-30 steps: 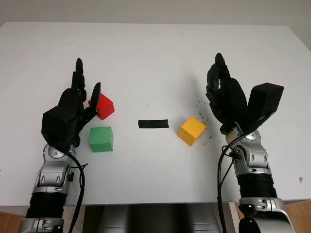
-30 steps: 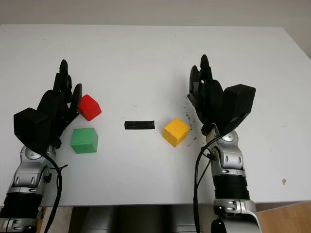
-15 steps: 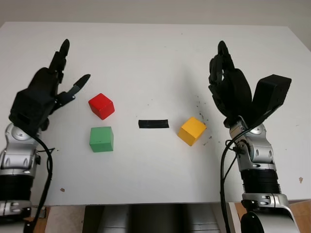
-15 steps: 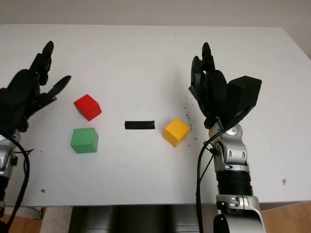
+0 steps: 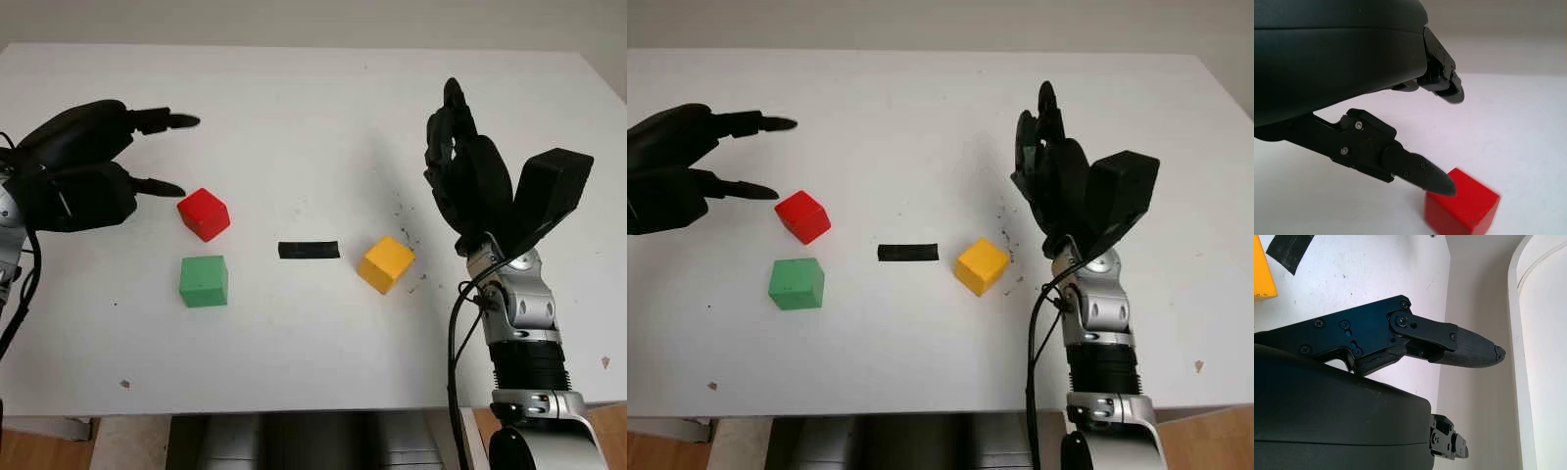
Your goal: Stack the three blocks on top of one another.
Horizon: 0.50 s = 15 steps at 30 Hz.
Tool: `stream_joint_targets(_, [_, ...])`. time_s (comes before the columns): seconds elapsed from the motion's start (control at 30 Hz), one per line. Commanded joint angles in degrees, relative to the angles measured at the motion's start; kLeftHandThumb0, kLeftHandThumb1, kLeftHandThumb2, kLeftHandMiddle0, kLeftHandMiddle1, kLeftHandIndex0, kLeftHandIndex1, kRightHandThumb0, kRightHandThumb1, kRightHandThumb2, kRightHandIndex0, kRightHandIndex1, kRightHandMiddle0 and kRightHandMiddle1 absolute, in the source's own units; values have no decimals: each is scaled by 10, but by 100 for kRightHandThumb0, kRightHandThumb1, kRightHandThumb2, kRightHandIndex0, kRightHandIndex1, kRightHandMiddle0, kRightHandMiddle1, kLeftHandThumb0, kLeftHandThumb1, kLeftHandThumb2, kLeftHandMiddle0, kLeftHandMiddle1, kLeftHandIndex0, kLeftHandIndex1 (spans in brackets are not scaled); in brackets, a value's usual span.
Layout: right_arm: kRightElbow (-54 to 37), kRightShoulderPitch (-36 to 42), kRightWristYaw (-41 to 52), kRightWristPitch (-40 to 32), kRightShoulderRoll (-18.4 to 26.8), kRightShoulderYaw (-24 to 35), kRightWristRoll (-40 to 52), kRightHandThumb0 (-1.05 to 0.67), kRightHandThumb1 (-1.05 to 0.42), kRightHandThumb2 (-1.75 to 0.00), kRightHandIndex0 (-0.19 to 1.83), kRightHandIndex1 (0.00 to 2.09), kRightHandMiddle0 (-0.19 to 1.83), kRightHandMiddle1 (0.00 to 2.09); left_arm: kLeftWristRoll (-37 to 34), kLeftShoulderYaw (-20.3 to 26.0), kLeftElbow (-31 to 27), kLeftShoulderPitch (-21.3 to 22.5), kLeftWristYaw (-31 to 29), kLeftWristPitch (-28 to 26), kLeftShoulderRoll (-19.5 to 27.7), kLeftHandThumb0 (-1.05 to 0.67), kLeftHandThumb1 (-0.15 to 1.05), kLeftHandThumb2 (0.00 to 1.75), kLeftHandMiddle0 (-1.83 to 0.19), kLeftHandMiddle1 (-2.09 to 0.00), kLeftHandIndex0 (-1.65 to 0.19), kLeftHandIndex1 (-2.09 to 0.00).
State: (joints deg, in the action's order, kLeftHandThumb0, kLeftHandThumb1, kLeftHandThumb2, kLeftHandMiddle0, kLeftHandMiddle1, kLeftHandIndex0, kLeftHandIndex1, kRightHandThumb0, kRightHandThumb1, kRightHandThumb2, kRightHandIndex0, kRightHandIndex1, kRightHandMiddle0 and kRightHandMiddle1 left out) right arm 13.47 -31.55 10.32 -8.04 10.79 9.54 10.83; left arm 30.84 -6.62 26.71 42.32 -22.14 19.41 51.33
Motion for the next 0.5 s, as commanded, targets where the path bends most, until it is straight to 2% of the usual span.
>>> stream_joint_targets(0.0, [-11,-2,-2,-1,5,1,-1,-77,-105,-67,-19,0,-19,0,28,-19,-12,17,-1,6,18,-47,84,4,-15,-7,-39,-17])
stream_joint_targets(0.2, [-7,-4,-3,-2,4,2,1,-76,-105,-67,-19,0,-19,0,120,-67,-22,43,4,31,30,-49,85,5,-6,-3,-31,-9])
stream_joint_targets(0.47, [-9,-3,-1,-6,7,0,-1,-76,-105,-67,-19,0,-19,0,161,-85,-37,63,-9,43,29,-47,82,5,0,-4,-30,-6])
